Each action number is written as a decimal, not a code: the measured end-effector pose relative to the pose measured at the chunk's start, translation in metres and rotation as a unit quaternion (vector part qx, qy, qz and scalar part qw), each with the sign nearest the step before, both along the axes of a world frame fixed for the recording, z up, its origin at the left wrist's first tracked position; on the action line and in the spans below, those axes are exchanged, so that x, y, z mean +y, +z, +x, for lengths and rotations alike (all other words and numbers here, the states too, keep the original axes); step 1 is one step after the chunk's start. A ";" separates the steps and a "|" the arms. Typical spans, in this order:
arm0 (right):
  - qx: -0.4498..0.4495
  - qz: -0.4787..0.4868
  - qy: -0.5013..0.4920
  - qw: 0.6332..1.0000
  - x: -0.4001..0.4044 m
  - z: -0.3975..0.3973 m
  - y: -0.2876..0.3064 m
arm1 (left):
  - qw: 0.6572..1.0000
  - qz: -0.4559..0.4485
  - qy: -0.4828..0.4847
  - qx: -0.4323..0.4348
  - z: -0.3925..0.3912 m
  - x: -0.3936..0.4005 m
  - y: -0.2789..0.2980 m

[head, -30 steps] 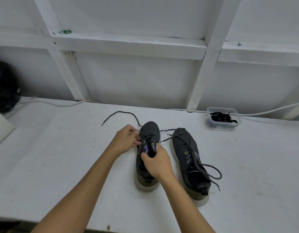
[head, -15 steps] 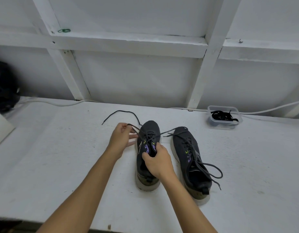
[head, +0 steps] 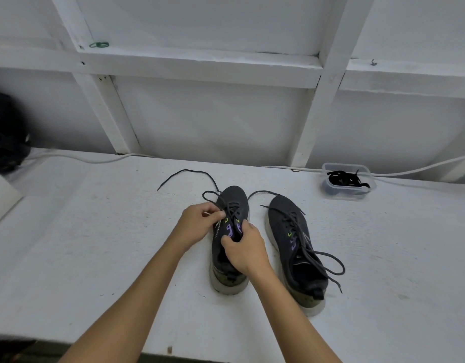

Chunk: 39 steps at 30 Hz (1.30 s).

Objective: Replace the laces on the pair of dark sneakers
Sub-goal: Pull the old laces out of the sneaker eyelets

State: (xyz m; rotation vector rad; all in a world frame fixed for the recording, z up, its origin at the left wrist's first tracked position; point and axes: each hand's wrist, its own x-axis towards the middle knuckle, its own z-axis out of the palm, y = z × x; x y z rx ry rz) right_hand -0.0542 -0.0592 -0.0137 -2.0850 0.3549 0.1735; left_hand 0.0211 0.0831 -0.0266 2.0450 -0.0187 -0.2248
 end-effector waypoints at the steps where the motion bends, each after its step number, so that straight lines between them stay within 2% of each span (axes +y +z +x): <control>1: 0.003 0.001 0.001 1.000 0.000 0.000 0.000 | 0.999 -0.034 0.042 -0.007 0.003 0.000 0.001; 3: 0.005 0.009 0.002 1.000 0.000 -0.001 -0.001 | 0.977 -0.139 0.160 -0.016 0.011 0.005 0.008; 5: 0.004 0.007 0.003 1.000 -0.001 -0.001 -0.001 | 0.957 -0.178 0.230 -0.012 0.016 0.014 0.014; 7: 0.006 0.006 0.004 1.000 -0.001 -0.001 0.000 | 0.967 -0.164 0.191 0.034 0.015 0.020 0.013; 10: 0.002 0.002 0.005 1.000 -0.001 -0.001 0.000 | 0.986 -0.111 0.029 0.120 0.005 0.021 0.004; 11: 0.002 -0.003 0.007 1.000 -0.001 -0.001 0.000 | 0.988 -0.091 -0.016 0.121 0.001 0.018 0.001; 13: 0.002 -0.006 0.008 1.000 -0.001 -0.001 0.000 | 0.993 -0.068 -0.048 0.082 -0.004 0.011 -0.004; 17: 0.000 -0.001 0.009 1.000 -0.001 -0.001 -0.001 | 0.999 -0.044 0.013 0.002 -0.003 0.000 -0.006; 20: 0.002 0.007 0.008 1.000 -0.001 -0.001 -0.002 | 0.970 -0.162 0.179 -0.002 0.002 0.005 -0.004; 22: 0.000 0.005 0.008 1.000 -0.001 0.000 -0.003 | 0.951 -0.197 0.238 0.009 0.004 0.011 -0.002; 24: 0.001 0.001 0.010 1.000 -0.001 0.000 -0.003 | 0.969 -0.162 0.177 0.053 0.004 0.013 -0.004; 27: -0.002 -0.006 0.010 1.000 -0.001 0.000 -0.003 | 0.987 -0.100 0.009 0.122 -0.004 0.010 -0.008; 29: 0.000 -0.007 0.013 1.000 -0.001 0.000 -0.003 | 0.993 -0.074 -0.036 0.090 -0.008 0.008 -0.009; 33: 0.005 -0.007 0.013 1.000 -0.001 0.000 -0.002 | 1.000 -0.023 -0.018 0.010 -0.006 0.004 -0.009; 39: 0.005 0.005 0.006 1.000 0.000 -0.001 -0.001 | 0.982 -0.102 0.160 -0.016 0.007 0.020 0.001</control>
